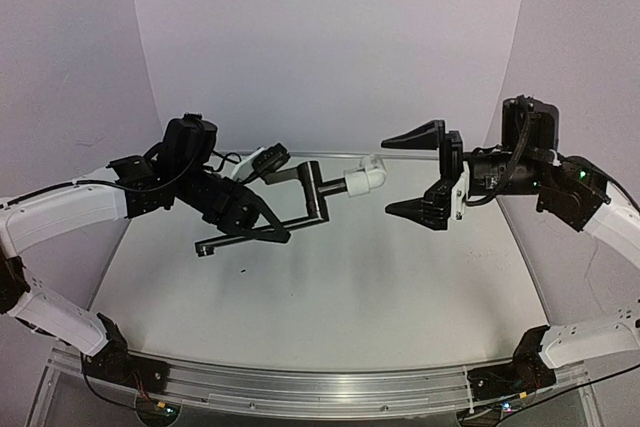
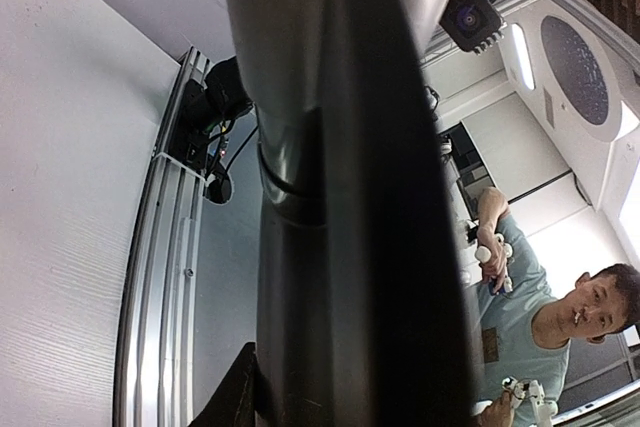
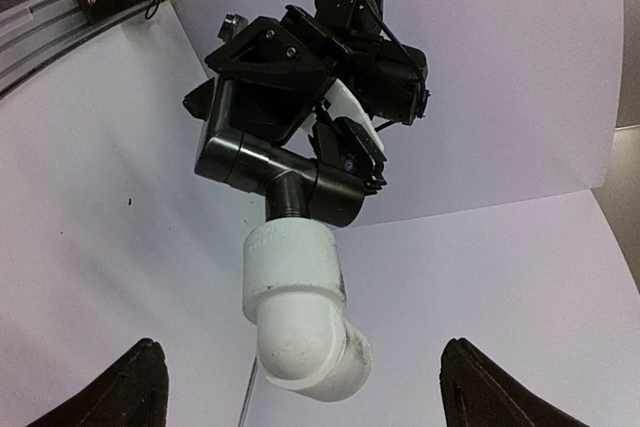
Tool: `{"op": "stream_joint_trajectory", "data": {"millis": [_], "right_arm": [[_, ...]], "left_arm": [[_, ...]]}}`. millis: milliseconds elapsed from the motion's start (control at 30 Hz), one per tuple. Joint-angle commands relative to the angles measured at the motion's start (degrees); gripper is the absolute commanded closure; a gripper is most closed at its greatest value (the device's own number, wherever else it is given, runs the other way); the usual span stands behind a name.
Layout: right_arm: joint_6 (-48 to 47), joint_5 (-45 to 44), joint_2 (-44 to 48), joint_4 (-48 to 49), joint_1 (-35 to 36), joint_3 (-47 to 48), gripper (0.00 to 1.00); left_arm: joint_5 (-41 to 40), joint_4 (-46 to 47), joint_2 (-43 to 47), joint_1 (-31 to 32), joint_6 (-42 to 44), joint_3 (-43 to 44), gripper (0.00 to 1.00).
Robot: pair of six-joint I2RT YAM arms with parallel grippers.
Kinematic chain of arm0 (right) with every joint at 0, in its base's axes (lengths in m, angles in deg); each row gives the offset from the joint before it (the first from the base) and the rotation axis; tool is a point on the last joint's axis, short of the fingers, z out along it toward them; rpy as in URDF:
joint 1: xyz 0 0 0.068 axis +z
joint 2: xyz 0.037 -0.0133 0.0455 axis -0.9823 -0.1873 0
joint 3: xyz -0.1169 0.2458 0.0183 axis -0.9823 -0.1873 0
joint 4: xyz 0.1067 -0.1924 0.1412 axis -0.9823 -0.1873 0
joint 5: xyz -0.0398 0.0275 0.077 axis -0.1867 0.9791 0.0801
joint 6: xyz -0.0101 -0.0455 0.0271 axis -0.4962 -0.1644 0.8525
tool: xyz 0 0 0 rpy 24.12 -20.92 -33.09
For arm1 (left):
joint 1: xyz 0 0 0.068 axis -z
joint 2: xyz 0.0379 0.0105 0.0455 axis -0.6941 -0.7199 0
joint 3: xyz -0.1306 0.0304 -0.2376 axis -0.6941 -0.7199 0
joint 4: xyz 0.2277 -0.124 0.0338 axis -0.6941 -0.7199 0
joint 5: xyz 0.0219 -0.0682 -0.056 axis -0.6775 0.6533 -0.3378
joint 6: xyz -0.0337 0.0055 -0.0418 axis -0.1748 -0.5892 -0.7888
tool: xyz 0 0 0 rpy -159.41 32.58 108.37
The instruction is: Install the water faucets
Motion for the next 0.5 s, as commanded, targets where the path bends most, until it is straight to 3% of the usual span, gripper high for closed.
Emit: {"op": "stream_joint_trajectory", "data": {"millis": [0,467], "right_arm": [[-4.08,-0.42,-0.30,3.88,0.46,0.51,0.15],[-7.86,0.22,-2.79,3.95,1.89,0.39,0.40]], "left_arm": [[6.42,6.81,0.11,-0.33,-0.53,4.44,1.00],[8.73,6.83,-1.19,0.12,-0.94,5.07,1.00]]}}
